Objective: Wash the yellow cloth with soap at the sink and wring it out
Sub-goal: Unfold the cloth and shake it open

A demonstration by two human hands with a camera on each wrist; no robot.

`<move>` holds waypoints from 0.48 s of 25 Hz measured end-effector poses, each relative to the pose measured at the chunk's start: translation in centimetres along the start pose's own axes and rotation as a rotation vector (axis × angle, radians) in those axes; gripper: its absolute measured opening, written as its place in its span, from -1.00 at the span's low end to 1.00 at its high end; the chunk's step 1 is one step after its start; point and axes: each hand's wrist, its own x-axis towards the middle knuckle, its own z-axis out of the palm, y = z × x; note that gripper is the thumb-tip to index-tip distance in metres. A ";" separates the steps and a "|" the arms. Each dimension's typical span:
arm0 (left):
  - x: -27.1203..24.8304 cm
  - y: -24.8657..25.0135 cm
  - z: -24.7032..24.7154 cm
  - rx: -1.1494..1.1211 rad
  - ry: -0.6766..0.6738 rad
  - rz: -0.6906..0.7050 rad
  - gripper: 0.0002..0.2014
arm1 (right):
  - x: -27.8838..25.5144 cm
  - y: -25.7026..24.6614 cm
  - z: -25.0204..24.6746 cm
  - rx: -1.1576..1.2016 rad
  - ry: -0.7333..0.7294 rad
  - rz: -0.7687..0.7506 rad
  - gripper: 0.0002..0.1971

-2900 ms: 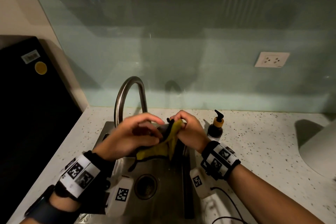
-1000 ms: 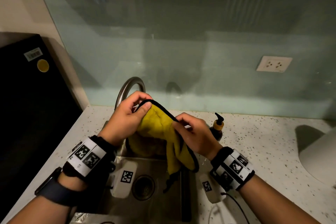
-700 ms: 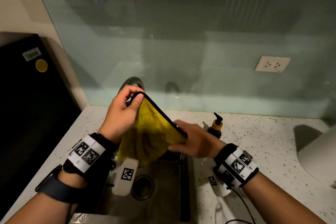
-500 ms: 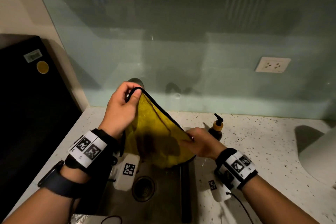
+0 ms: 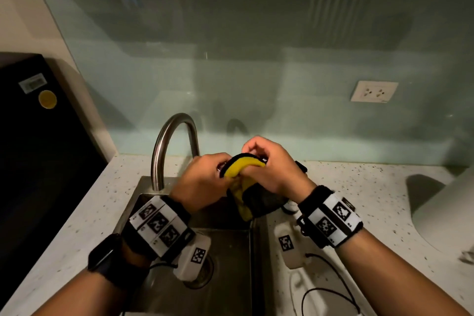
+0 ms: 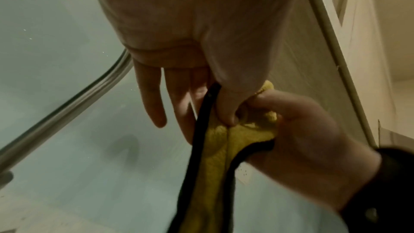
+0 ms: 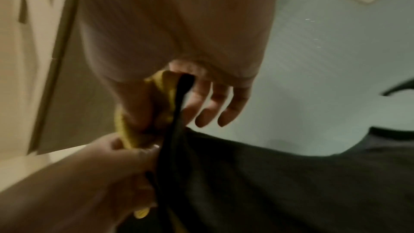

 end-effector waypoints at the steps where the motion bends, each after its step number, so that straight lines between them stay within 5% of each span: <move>1: 0.2 -0.2 -0.1 -0.072 0.051 0.006 -0.89 | -0.2 1.0 -0.2 0.038 -0.034 0.002 -0.56; 3: 0.5 -0.3 -0.4 -0.273 0.117 -0.041 -0.90 | -1.2 2.9 0.0 -0.011 -0.185 0.026 -0.23; 7: 0.8 1.1 -0.8 -0.561 0.204 -0.212 -0.95 | -3.5 6.2 2.9 -0.146 -0.310 0.045 -0.05; 12: 0.9 2.3 -1.8 -0.801 0.306 -0.300 -0.94 | -3.3 6.4 3.7 0.001 -0.253 0.044 -0.21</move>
